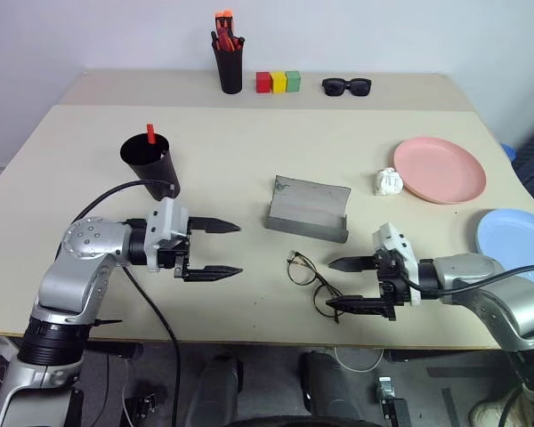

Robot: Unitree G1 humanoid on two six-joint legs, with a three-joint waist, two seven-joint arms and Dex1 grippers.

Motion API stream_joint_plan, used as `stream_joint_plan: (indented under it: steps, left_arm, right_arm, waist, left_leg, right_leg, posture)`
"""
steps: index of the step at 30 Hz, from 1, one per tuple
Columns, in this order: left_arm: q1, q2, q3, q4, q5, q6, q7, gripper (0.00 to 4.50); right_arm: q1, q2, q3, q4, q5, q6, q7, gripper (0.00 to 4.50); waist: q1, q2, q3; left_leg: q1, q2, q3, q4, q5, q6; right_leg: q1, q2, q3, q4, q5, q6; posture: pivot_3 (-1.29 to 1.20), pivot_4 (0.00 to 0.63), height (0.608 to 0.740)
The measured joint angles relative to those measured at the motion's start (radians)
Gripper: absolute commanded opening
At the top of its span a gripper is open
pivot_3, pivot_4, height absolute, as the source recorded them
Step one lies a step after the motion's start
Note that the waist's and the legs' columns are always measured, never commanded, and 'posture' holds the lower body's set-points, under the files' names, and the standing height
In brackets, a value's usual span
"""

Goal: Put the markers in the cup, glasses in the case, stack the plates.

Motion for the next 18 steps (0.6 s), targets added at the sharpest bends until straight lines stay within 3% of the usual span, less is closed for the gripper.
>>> stream_joint_plan:
  steps: [7, 18]
  left_arm:
    - [0.041, 0.085, -0.003, -0.003, -0.082, 0.007, -0.108, 3.64]
    - [0.042, 0.092, -0.016, -0.008, -0.103, 0.014, -0.107, 3.64]
  right_arm:
    - [-0.063, 0.047, 0.059, 0.068, -0.039, -0.002, 0.033, 4.5]
    - [-0.075, 0.031, 0.078, 0.062, -0.048, 0.062, 0.077, 4.5]
  waist:
    - [-0.002, 0.0, 0.0]
    - [-0.003, 0.0, 0.0]
  left_leg:
    - [0.0, 0.0, 0.0, 0.0, 0.0, 0.0]
    - [0.0, 0.0, 0.0, 0.0, 0.0, 0.0]
  right_leg:
    - [0.0, 0.0, 0.0, 0.001, 0.0, 0.0]
    - [-0.001, 0.0, 0.0, 0.001, 0.0, 0.0]
  posture:
    - [0.0, 0.15, 0.74]
    - [0.0, 0.15, 0.74]
